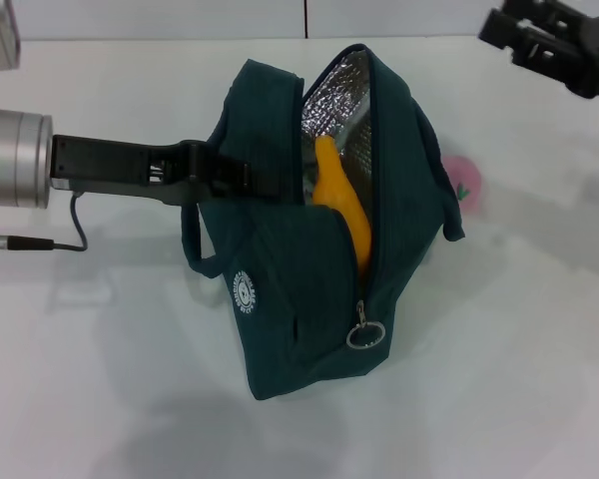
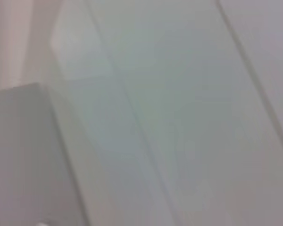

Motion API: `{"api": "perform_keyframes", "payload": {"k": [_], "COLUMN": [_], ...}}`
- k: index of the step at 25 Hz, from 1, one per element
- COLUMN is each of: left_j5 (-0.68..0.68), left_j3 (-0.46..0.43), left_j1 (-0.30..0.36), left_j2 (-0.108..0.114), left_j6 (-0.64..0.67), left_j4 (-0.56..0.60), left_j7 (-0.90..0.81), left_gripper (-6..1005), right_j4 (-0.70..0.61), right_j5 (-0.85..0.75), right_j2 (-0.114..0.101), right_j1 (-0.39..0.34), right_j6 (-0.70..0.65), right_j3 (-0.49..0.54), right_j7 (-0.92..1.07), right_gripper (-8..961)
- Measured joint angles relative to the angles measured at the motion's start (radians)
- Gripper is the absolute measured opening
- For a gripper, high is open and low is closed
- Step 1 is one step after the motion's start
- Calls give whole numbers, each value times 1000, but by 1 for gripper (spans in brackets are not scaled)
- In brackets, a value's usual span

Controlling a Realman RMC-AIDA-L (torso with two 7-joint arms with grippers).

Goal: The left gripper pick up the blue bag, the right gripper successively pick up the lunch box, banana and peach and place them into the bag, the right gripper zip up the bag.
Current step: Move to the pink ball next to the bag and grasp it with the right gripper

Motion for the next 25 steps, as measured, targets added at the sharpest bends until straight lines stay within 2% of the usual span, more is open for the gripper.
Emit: {"api": "perform_keyframes", "payload": {"k": [2,5,7,11,20,25], "left_j5": [0,0,0,0,0,0], "left_j3": [0,0,0,0,0,0], "left_j1": [0,-2,-3,-5,-10,-10], "left_j2": [0,-2,-3,-4,-6,-6], "left_j6": [0,1,1,2,2,2], "left_j4": [0,0,0,0,0,0], "left_j7": [0,0,0,-3,-5,-2], "left_gripper": [32,32,32,32,32,32], "right_j4": [0,-3,-2,5,51,100], "right_j5": [-51,-164,-236,-344,-376,-379], "right_j2": [-13,-15,-8,20,27,28], "right_j1": [1,8,10,13,28,64], "right_j6": [69,192,262,367,420,459], "right_j3": [2,4,2,-4,-18,-52], "right_j7": [-9,-20,-30,-37,-47,-47], "right_gripper": [862,861,861,858,818,793]}}
